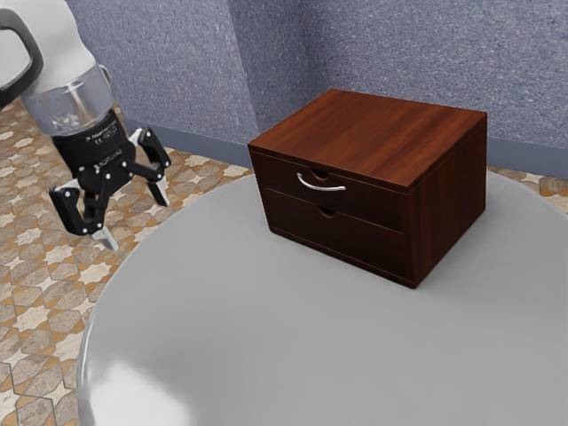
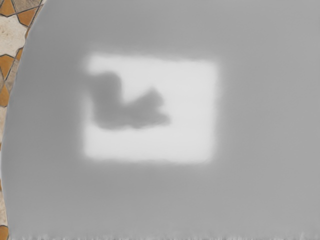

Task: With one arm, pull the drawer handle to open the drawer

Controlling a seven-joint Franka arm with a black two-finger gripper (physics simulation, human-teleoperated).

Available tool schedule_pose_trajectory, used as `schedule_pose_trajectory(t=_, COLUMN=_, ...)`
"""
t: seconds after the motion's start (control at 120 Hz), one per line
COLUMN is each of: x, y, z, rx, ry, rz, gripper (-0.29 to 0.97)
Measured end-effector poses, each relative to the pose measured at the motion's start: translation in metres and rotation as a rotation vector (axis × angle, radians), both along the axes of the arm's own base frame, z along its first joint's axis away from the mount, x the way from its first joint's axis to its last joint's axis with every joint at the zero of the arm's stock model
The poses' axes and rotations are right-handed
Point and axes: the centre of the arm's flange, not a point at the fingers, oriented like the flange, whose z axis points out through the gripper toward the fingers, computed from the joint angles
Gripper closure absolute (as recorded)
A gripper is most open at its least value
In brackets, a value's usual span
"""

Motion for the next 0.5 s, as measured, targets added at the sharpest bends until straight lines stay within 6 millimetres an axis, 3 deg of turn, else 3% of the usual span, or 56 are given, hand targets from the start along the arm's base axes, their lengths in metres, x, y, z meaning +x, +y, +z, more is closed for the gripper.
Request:
schedule_pose_trajectory(t=0.133, x=0.002, y=-0.004, z=-0.005, rx=-0.007, ry=0.004, rz=0.005, gripper=0.0)
schedule_pose_trajectory(t=0.283, x=0.025, y=-0.011, z=-0.037, rx=0.006, ry=0.071, rz=0.003, gripper=0.0)
schedule_pose_trajectory(t=0.367, x=0.05, y=-0.025, z=-0.053, rx=0.014, ry=0.098, rz=-0.012, gripper=0.0)
schedule_pose_trajectory(t=0.5, x=0.093, y=-0.03, z=-0.068, rx=0.032, ry=0.058, rz=-0.014, gripper=0.0)
